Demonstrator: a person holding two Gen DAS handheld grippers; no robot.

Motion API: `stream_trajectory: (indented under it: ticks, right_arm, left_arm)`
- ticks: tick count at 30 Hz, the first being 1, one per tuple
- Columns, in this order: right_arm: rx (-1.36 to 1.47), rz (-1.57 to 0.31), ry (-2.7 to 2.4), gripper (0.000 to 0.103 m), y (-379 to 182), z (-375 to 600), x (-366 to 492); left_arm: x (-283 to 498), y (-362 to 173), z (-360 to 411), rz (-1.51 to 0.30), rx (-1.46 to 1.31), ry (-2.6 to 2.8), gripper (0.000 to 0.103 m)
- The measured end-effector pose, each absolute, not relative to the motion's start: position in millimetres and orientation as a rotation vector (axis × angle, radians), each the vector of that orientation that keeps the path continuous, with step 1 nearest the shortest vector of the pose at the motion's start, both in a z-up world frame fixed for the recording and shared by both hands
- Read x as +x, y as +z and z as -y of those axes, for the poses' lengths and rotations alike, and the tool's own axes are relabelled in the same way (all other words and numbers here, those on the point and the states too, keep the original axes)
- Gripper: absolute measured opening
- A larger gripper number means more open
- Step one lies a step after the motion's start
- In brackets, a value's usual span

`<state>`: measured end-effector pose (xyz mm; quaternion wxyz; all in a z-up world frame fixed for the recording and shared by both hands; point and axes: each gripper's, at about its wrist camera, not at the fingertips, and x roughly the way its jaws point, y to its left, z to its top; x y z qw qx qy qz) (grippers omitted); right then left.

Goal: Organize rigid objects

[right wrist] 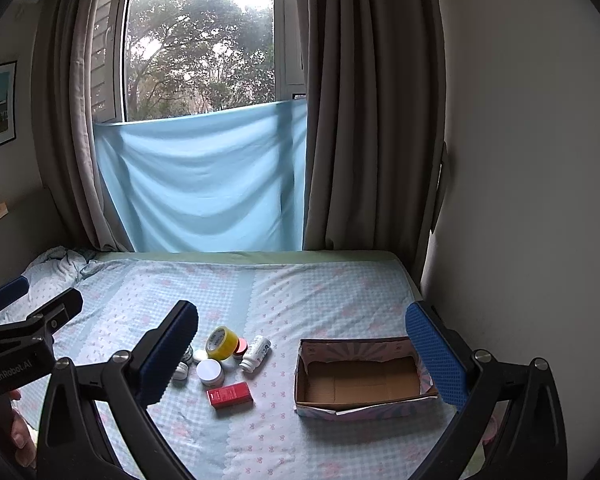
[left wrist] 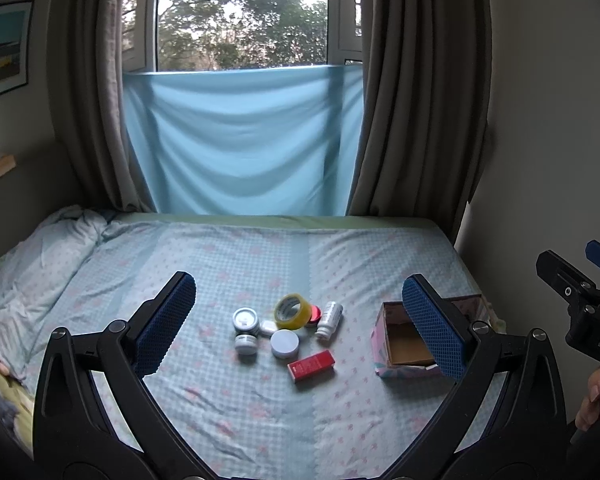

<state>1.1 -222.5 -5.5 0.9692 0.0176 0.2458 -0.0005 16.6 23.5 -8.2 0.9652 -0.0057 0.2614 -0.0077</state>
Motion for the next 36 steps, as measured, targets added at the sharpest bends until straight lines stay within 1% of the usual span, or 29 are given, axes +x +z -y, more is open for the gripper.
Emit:
stream_trajectory:
  ticks: [10,22,27,31,36]
  right_arm:
    - [0.023,-0.499,0.003,0.103,-7.2,212.0,2.4]
    - [0.046,-0.505,0.021,0.103,-15.0,197.0,18.0]
    - [0.034,-0.51,0.015,0.103,-20.3,184.1,33.0]
    - [-0.017,-0.522,0.001,0.103,-28.8,168.9,48.0]
    - [-0.039,-0.587,0.036,0.103,-50.7,149.4,78.8]
  left_arm:
    - [17.2,-10.9,-29.8,-0.536,-0.02,-0.015,0.103]
    - [38.1,-18.7,-49.2,-0.578,-0.002,0.004,0.103]
    - [58.6,-30.2,-65.1,-0.609,0.01,0.035,0.103]
    - [84.2,-44.8,-88.4,-0.677,-0.009,0.051,0.103]
    - [122.6,-78.8,-127.5,-0.777,-0.05,0.042,0.103]
